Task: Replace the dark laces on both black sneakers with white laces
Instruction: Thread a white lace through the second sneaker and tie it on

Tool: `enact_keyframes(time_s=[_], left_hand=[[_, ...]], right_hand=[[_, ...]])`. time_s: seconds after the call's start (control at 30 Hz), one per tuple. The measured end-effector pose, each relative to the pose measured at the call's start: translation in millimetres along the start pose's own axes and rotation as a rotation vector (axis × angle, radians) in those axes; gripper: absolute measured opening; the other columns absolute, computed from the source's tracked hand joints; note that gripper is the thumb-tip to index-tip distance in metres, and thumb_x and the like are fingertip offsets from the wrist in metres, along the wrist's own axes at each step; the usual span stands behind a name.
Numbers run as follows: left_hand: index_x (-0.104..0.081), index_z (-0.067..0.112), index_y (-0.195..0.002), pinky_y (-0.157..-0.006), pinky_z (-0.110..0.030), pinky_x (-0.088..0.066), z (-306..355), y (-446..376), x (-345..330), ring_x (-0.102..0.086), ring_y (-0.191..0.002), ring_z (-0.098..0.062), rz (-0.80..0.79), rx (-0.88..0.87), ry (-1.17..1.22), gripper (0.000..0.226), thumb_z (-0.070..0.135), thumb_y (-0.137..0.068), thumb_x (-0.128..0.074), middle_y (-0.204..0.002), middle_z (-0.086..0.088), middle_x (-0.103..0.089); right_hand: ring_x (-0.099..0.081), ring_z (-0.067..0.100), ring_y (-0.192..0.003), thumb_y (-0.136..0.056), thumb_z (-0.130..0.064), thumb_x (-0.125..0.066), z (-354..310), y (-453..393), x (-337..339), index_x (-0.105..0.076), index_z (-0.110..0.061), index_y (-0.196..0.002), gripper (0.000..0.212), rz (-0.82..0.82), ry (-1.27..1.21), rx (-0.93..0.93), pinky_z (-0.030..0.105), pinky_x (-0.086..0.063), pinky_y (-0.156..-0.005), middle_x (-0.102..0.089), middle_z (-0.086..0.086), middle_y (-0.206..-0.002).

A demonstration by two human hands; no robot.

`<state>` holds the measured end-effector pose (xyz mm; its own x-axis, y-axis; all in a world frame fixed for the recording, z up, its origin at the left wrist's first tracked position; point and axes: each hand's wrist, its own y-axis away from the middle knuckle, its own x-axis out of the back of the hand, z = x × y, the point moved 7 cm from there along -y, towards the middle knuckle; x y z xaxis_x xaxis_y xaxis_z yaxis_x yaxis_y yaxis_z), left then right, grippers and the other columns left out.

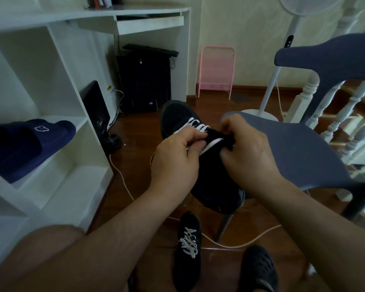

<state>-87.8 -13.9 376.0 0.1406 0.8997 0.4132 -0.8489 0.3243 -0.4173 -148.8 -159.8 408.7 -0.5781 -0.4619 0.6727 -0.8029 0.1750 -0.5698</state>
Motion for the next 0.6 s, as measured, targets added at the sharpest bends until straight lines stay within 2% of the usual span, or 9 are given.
enact_keyframes(time_s=[0.07,0.17,0.23,0.37,0.5,0.53,0.6], left_hand=[[-0.069,0.045,-0.106,-0.082,-0.015,-0.052,-5.3,-3.4,1.8,-0.062,-0.102,0.009,0.004,0.038,-0.018,0.016,0.030,-0.103,-0.064,-0.102,0.026,-0.069],[-0.067,0.045,-0.100,-0.076,-0.008,-0.045,-16.7,-7.7,3.3,-0.062,-0.099,0.009,0.012,0.124,-0.018,0.015,0.030,-0.103,-0.066,-0.101,0.025,-0.069],[-0.068,0.045,-0.101,-0.078,-0.011,-0.046,-20.3,-8.6,4.7,-0.064,-0.100,0.005,0.029,0.154,0.011,0.016,0.029,-0.102,-0.067,-0.102,0.021,-0.070],[-0.071,0.045,-0.105,-0.077,-0.013,-0.049,-18.0,-11.0,10.1,-0.065,-0.096,0.005,0.020,0.161,0.031,0.014,0.032,-0.102,-0.068,-0.100,0.020,-0.070],[-0.076,0.039,-0.100,-0.086,-0.037,-0.063,-25.7,-11.5,5.3,-0.067,-0.097,-0.002,-0.084,0.227,0.045,0.015,0.028,-0.103,-0.066,-0.101,0.017,-0.071],[-0.076,0.038,-0.097,-0.089,-0.041,-0.062,-24.3,-13.1,8.3,-0.067,-0.098,-0.003,-0.058,0.230,0.051,0.017,0.026,-0.103,-0.065,-0.101,0.016,-0.072],[-0.070,0.038,-0.097,-0.095,-0.042,-0.060,-16.6,-20.0,26.4,-0.068,-0.098,-0.006,0.121,0.200,0.197,0.023,0.020,-0.106,-0.059,-0.099,0.013,-0.073]], right_hand=[[-0.062,0.005,-0.080,-0.086,-0.014,-0.073,21.1,0.8,-2.0,-0.058,-0.028,-0.097,0.024,-0.005,-0.161,-0.299,0.015,-0.052,-0.063,-0.062,-0.010,-0.085],[-0.073,0.007,-0.079,-0.082,-0.012,-0.083,34.9,6.4,-18.3,-0.072,-0.028,-0.097,0.024,-0.140,-0.403,-0.504,0.028,-0.063,-0.074,-0.075,-0.004,-0.086],[-0.076,0.010,-0.086,-0.085,-0.007,-0.081,33.0,8.9,-25.3,-0.077,-0.024,-0.102,0.024,-0.213,-0.521,-0.522,0.034,-0.064,-0.081,-0.079,-0.003,-0.091],[-0.077,0.016,-0.092,-0.093,-0.007,-0.073,37.0,9.0,-22.8,-0.079,-0.021,-0.105,0.019,-0.192,-0.680,-0.582,0.035,-0.063,-0.084,-0.079,0.001,-0.096],[-0.074,0.012,-0.085,-0.094,-0.011,-0.074,44.1,4.8,-11.4,-0.078,-0.029,-0.100,0.020,-0.107,-0.458,-0.529,0.026,-0.062,-0.074,-0.076,-0.003,-0.090],[-0.073,0.010,-0.084,-0.094,-0.013,-0.074,44.5,4.5,-9.5,-0.077,-0.032,-0.097,0.020,-0.088,-0.410,-0.523,0.024,-0.060,-0.072,-0.075,-0.005,-0.088],[-0.072,0.008,-0.085,-0.095,-0.014,-0.073,44.9,4.7,-9.8,-0.077,-0.033,-0.095,0.020,-0.087,-0.385,-0.529,0.024,-0.059,-0.072,-0.075,-0.007,-0.088]])
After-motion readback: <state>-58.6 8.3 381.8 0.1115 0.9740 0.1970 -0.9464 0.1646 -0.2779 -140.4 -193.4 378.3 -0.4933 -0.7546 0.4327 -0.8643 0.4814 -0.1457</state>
